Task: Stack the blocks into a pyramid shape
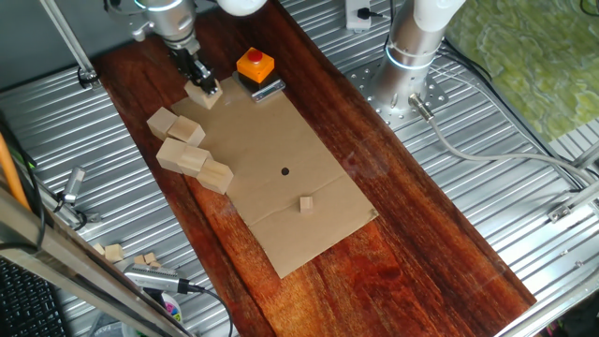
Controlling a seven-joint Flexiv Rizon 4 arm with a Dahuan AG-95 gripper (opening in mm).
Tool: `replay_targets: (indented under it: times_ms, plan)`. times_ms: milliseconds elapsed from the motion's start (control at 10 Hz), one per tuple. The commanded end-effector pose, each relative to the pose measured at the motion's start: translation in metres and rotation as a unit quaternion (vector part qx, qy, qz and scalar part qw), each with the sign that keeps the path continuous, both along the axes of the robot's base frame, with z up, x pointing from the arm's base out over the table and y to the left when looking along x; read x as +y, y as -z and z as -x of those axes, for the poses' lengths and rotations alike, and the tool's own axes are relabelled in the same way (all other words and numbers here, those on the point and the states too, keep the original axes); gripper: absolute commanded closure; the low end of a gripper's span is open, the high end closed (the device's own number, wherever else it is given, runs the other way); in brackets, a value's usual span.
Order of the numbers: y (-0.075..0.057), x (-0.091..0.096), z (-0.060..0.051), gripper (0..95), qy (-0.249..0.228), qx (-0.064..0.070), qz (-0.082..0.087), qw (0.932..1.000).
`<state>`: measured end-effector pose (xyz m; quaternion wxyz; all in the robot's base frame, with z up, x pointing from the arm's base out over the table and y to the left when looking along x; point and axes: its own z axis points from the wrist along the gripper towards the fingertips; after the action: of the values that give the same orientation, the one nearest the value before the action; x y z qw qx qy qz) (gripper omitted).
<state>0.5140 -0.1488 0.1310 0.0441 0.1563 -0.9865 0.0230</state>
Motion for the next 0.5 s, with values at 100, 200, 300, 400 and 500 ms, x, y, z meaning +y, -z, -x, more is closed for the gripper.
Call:
replay_targets:
  times_ms: [100,200,300,400,500]
  plan:
    - [-0.0019,0.0071,0.0016,95.0,0.017,0.005,-0.002,0.9998]
    - [-0.0016,0.0071,0.0016,95.0,0.016,0.005,-0.002,0.9999]
    - [-0.0016,0.0071,0.0015,95.0,0.016,0.005,0.0,0.9999]
    - [-0.0018,0.0069,0.0008,95.0,0.015,0.005,0.005,0.9999]
    - [-0.0018,0.0069,0.0008,95.0,0.02,0.003,0.01,0.9998]
